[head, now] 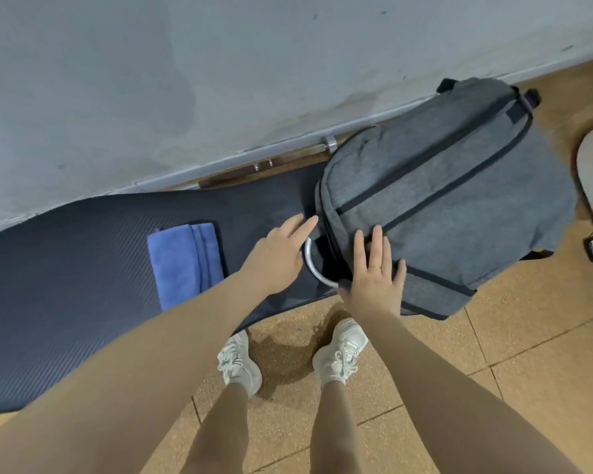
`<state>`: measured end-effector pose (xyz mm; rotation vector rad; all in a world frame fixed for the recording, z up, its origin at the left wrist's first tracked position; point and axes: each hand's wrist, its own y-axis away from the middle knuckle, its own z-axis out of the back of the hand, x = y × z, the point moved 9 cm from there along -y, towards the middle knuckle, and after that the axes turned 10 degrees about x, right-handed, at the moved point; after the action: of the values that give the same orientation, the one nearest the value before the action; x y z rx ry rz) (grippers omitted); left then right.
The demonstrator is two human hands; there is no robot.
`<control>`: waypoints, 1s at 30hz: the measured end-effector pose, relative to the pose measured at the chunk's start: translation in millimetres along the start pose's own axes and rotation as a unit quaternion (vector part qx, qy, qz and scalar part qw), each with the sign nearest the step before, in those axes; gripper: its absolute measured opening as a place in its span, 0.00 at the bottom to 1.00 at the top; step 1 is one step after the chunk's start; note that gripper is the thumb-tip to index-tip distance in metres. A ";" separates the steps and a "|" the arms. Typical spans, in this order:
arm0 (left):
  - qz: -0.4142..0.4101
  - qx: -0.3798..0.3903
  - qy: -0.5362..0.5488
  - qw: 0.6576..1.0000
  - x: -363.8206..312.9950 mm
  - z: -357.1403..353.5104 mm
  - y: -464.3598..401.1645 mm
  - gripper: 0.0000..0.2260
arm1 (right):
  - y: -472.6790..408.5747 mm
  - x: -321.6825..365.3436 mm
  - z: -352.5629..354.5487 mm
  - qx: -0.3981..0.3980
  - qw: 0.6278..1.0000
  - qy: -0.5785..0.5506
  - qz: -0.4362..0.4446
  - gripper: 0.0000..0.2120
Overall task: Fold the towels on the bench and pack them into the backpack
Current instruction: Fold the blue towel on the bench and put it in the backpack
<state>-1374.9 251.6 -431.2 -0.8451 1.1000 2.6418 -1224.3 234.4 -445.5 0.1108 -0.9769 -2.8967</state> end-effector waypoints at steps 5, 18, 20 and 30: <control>0.025 -0.038 -0.045 0.998 -24.1 8.3 -9.7 0.29 | -13.6 -17.5 20.1 0.024 0.998 -0.044 0.048 0.36; -0.106 -0.121 -0.372 0.914 -161.9 75.8 -40.5 0.17 | 4.2 -89.3 116.9 0.148 0.899 -0.358 0.202 0.18; -0.135 -0.102 -0.336 0.927 -181.8 89.6 -41.8 0.12 | 3.1 -103.6 123.8 0.178 0.860 -0.450 0.163 0.19; -0.132 0.039 -0.362 0.922 -262.4 115.5 -119.2 0.12 | -20.6 -179.4 194.4 -0.016 0.952 -0.265 0.154 0.19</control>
<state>-1167.2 435.2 -291.4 0.0350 0.8030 2.3264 -1065.5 385.7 -296.1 -0.7858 -0.8999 -2.6855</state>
